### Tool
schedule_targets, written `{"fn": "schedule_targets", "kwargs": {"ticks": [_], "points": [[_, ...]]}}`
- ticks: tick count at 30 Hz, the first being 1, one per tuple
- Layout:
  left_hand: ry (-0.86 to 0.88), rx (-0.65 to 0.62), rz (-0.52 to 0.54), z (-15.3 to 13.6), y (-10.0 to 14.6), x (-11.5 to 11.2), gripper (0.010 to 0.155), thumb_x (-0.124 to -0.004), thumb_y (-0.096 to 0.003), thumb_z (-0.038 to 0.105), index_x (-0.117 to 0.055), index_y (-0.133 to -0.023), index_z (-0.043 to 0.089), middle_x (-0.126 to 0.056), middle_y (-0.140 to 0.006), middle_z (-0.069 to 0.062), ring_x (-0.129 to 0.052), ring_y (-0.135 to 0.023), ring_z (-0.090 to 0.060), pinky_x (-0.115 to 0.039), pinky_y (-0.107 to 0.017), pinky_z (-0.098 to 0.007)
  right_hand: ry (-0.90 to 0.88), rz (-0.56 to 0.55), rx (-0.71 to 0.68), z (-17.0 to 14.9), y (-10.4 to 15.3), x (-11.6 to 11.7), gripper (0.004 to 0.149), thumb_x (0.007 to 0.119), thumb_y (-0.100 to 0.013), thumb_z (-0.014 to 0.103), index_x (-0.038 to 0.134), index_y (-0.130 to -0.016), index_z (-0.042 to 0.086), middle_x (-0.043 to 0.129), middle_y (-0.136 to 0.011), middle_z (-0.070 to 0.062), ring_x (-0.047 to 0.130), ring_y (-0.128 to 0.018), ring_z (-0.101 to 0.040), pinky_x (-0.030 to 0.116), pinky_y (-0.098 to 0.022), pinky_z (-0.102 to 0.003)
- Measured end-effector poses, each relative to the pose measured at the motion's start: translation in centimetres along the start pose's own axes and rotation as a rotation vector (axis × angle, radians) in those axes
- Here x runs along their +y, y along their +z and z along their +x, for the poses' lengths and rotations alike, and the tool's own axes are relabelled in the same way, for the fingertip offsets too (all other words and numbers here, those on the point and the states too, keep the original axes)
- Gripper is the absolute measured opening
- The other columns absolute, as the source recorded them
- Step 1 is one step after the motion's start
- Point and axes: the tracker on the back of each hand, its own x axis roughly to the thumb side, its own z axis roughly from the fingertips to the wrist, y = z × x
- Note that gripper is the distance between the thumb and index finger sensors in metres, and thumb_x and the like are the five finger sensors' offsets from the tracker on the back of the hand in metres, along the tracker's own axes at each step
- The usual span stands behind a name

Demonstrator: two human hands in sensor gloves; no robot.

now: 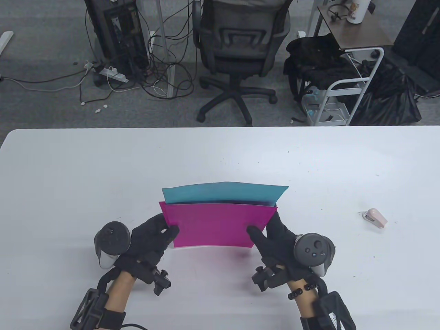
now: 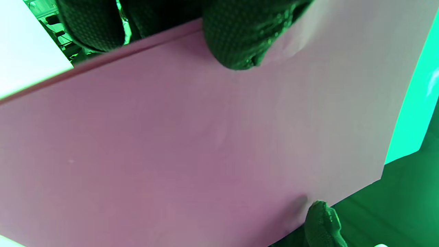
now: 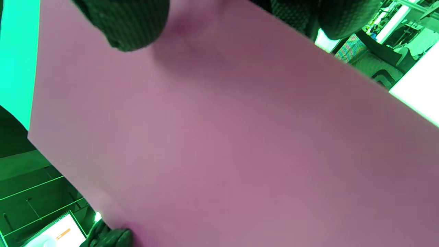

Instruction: Push down lever to staple documents

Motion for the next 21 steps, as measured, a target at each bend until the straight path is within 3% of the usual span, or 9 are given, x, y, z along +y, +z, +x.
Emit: {"fn": "schedule_targets", "kwargs": {"ticks": [14,21], "points": [[0.097,-0.002,-0.015,0.2,-0.1,-0.3,0.058,-0.081,-0.0562,0.027,-0.063,-0.109,0.013,-0.077,-0.108,-0.017,-0.082,-0.095,-0.043,-0.062,-0.072,-0.070,-0.050,0.046,0.059,-0.7,0.0,0.7,0.084,0.070,-0.052,0.042,0.026,-0.108,-0.003,0.054,-0.104,-0.033,0.072,-0.090,-0.057,0.064,-0.065,-0.067],[0.122,0.028,-0.005,0.2,-0.2,-1.3,0.050,-0.076,-0.0581,0.027,-0.068,-0.106,0.015,-0.081,-0.105,-0.015,-0.085,-0.093,-0.043,-0.065,-0.069,-0.072,-0.074,0.073,0.096,-0.9,0.0,1.8,0.077,0.067,-0.054,0.038,0.030,-0.108,-0.003,0.058,-0.102,-0.032,0.074,-0.088,-0.056,0.065,-0.064,-0.067]]}}
